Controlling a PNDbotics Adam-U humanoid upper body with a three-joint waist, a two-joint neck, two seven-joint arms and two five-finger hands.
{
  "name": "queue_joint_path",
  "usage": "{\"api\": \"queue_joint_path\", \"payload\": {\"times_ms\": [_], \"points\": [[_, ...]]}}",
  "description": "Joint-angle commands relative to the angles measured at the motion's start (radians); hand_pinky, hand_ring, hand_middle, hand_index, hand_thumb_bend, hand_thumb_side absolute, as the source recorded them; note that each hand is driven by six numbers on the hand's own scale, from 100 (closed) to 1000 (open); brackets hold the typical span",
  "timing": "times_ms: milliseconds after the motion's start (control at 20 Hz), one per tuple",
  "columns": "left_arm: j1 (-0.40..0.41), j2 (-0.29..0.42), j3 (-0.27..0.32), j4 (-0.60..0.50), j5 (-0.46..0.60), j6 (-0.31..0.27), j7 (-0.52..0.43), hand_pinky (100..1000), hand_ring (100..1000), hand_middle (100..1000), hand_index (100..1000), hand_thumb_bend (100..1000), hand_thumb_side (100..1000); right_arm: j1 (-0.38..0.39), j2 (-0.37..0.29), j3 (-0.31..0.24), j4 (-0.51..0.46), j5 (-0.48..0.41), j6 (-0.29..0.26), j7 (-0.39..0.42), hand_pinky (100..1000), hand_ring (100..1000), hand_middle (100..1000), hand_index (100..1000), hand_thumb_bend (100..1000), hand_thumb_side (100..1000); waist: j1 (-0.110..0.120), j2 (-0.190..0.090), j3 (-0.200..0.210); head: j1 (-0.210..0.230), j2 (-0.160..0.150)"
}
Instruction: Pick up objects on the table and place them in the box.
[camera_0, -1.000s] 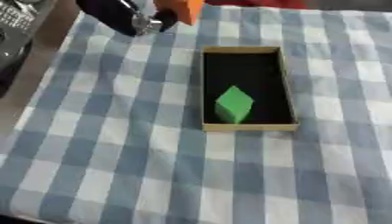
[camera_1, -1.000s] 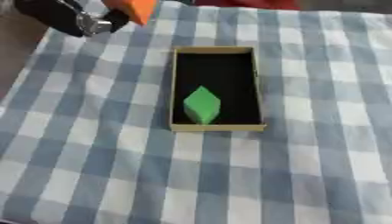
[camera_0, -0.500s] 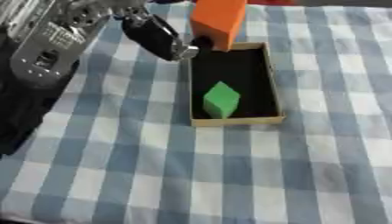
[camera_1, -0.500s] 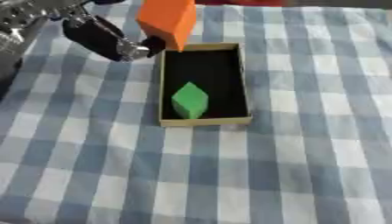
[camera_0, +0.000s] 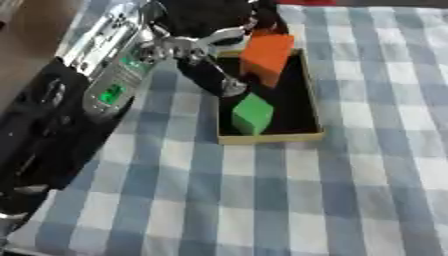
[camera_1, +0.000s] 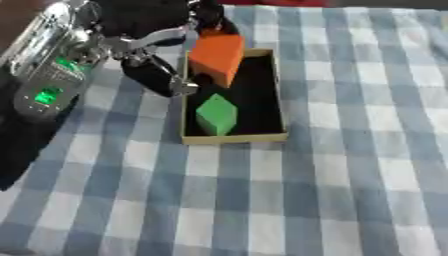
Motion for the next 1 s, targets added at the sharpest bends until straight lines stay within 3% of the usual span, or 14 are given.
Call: {"api": "queue_joint_path", "payload": {"times_ms": [50, 500, 750, 900, 950, 1000], "points": [[0.000, -0.016, 0.003, 0.025, -0.062, -0.010, 0.035, 569, 586, 510, 682, 217, 294, -0.008, -0.015, -0.009, -0.016, 0.003, 0.000, -0.003, 781, 760, 753, 781, 100, 1000, -0.002, -0.018, -0.001, 0.007, -0.012], [0.035, -0.069, 0.027, 0.160, -0.154, 0.012, 0.141, 566, 570, 498, 679, 191, 369, -0.006, -0.009, -0.010, -0.016, -0.001, 0.001, -0.006, 780, 758, 751, 780, 100, 1000, -0.011, -0.011, -0.002, 0.015, -0.030], [0.049, -0.087, 0.037, 0.214, -0.196, 0.043, 0.211, 600, 606, 543, 731, 213, 435, -0.005, -0.008, -0.010, -0.016, -0.005, 0.003, -0.006, 779, 758, 750, 779, 100, 1000, -0.016, -0.005, -0.002, 0.020, -0.036], [0.054, -0.090, 0.035, 0.226, -0.215, 0.042, 0.229, 729, 783, 769, 918, 332, 573, -0.003, -0.008, -0.011, -0.016, -0.006, 0.004, -0.007, 779, 758, 750, 779, 100, 1000, -0.018, -0.003, -0.001, 0.020, -0.036], [0.055, -0.090, 0.034, 0.224, -0.224, 0.040, 0.229, 746, 801, 793, 933, 350, 586, -0.002, -0.008, -0.011, -0.016, -0.006, 0.005, -0.007, 779, 758, 750, 779, 100, 1000, -0.018, -0.002, -0.001, 0.019, -0.034], [0.056, -0.088, 0.033, 0.221, -0.237, 0.039, 0.224, 792, 860, 858, 974, 437, 616, -0.001, -0.009, -0.011, -0.016, -0.006, 0.005, -0.007, 779, 758, 750, 779, 100, 1000, -0.018, -0.002, 0.000, 0.019, -0.032]]}}
